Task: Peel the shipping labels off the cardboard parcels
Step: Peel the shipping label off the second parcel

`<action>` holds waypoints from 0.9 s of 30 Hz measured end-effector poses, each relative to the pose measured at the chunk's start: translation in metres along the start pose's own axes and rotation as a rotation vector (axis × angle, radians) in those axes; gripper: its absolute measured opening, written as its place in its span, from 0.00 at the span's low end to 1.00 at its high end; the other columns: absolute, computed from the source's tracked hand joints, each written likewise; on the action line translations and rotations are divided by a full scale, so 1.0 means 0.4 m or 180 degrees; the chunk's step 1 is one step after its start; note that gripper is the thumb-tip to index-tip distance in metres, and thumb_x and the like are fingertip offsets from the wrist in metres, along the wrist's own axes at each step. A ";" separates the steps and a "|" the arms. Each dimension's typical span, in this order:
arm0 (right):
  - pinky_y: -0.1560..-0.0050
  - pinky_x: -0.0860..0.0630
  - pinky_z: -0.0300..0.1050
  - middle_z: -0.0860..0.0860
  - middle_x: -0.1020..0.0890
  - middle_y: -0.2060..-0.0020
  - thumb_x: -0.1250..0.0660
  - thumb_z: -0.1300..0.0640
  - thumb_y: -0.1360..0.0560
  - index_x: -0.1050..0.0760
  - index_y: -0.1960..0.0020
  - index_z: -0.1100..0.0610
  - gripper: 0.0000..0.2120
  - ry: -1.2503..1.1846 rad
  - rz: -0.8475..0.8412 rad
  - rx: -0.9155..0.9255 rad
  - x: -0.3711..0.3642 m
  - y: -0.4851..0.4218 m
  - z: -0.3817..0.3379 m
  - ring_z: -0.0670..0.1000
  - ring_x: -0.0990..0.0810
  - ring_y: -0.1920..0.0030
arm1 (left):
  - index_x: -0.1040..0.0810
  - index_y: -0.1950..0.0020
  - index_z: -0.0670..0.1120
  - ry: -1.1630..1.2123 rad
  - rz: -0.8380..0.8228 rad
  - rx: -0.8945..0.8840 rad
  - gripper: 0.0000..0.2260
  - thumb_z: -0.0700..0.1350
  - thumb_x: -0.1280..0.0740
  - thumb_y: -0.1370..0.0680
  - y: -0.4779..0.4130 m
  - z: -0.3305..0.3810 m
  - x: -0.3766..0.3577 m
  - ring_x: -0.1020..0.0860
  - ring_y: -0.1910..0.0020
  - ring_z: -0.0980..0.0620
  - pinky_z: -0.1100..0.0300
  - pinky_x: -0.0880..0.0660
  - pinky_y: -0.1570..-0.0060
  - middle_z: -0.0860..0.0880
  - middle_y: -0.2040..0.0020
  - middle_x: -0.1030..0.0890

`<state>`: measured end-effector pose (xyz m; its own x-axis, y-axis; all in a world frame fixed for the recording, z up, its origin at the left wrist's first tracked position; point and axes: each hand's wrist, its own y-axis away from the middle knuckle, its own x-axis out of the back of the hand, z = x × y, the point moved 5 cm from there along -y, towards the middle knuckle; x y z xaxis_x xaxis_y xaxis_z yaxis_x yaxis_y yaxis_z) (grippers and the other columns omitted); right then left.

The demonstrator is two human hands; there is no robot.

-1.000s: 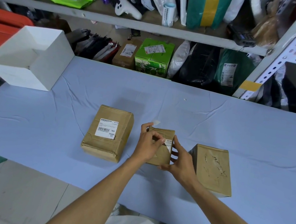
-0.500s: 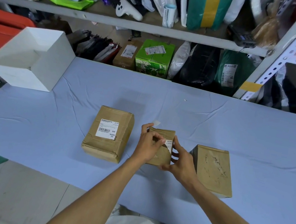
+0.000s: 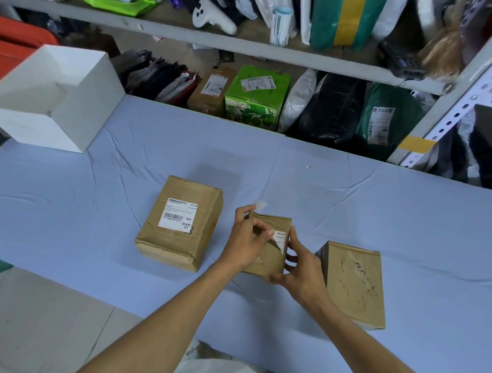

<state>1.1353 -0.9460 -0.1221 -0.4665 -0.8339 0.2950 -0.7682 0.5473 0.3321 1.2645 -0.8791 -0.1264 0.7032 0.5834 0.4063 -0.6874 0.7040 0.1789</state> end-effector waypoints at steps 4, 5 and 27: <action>0.64 0.25 0.27 0.43 0.27 0.45 0.23 0.73 0.38 0.49 0.23 0.54 0.53 -0.0005 0.0031 -0.0028 0.002 0.003 -0.006 0.39 0.23 0.53 | 0.23 0.55 0.47 0.0008 0.0051 0.0053 0.03 0.43 0.31 0.23 -0.007 0.001 -0.001 0.29 0.34 0.52 0.61 0.33 0.34 0.51 0.30 0.37; 0.64 0.25 0.27 0.42 0.27 0.46 0.23 0.72 0.38 0.49 0.23 0.54 0.53 0.0002 0.0031 -0.0024 0.001 0.003 -0.007 0.38 0.24 0.54 | 0.23 0.55 0.46 -0.0015 0.0077 0.0055 0.02 0.43 0.32 0.23 -0.008 0.000 -0.001 0.29 0.34 0.53 0.64 0.34 0.36 0.51 0.30 0.37; 0.55 0.29 0.21 0.49 0.29 0.35 0.22 0.69 0.36 0.50 0.23 0.58 0.51 0.0034 0.0054 -0.0106 -0.004 0.000 0.014 0.47 0.26 0.46 | 0.28 0.59 0.47 -0.0042 0.1696 -0.0082 0.10 0.33 0.34 0.25 -0.005 -0.026 0.152 0.22 0.60 0.50 0.65 0.27 0.62 0.49 0.60 0.21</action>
<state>1.1337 -0.9451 -0.1278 -0.4746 -0.8237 0.3102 -0.7451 0.5636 0.3566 1.3106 -0.8408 -0.1114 0.2553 0.8578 0.4462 -0.9439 0.3212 -0.0773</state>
